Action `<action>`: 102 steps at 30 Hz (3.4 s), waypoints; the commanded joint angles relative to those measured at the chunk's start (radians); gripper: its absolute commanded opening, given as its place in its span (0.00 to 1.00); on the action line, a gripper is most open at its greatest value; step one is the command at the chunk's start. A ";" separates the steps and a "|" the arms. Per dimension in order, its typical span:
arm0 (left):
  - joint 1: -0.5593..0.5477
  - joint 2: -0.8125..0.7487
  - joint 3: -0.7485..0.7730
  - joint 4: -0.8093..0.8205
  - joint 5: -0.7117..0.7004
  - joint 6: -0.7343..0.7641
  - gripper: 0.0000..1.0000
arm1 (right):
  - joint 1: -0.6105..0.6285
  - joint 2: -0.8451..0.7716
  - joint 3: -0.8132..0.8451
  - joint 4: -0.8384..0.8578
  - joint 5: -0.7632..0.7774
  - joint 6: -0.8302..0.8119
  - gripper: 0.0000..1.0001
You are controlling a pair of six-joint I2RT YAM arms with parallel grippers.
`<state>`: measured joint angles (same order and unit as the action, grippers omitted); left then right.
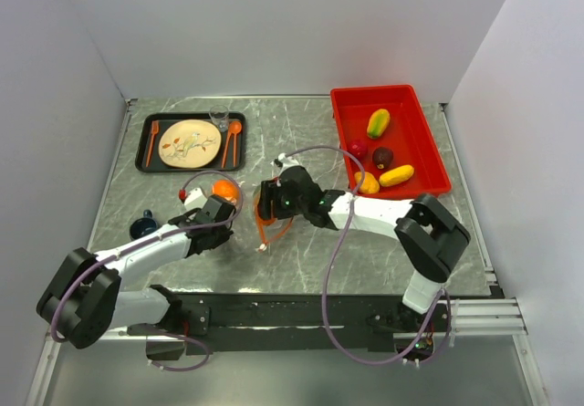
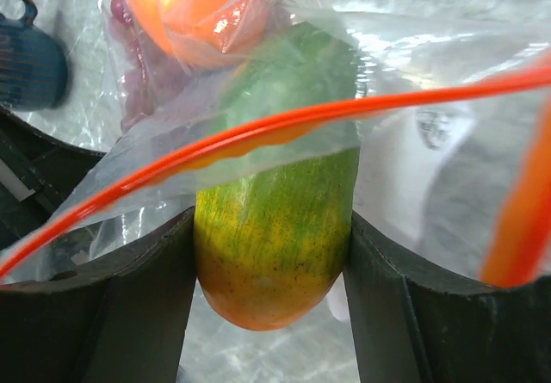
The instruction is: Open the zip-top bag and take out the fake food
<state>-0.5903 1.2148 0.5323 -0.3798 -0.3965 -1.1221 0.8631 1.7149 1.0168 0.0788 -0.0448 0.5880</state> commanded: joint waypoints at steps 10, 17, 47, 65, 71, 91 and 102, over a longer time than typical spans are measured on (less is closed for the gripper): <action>0.006 -0.034 0.024 0.024 -0.005 -0.001 0.06 | -0.033 -0.231 -0.079 -0.172 -0.015 -0.070 0.29; 0.004 -0.073 0.044 0.027 0.028 0.016 0.08 | -0.033 -0.353 -0.167 -0.257 -0.001 -0.090 0.29; 0.020 -0.256 0.150 -0.028 0.117 0.130 0.12 | -0.984 0.221 0.626 -0.488 0.060 -0.043 0.52; 0.081 -0.230 0.161 0.010 0.133 0.088 0.53 | -0.992 0.199 0.682 -0.542 0.017 -0.057 0.89; 0.176 -0.144 0.210 0.015 0.105 0.047 0.49 | -0.781 -0.215 0.255 -0.331 0.008 -0.005 0.77; 0.302 0.261 0.405 0.105 0.019 0.061 0.21 | -0.208 -0.132 -0.153 0.222 -0.251 0.328 0.31; 0.221 0.321 0.321 0.203 0.062 0.019 0.19 | -0.177 0.094 -0.098 0.369 -0.285 0.342 0.46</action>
<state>-0.3222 1.5131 0.8631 -0.2283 -0.3382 -1.0775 0.6781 1.7741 0.8829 0.3294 -0.3092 0.9123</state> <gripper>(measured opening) 0.187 0.429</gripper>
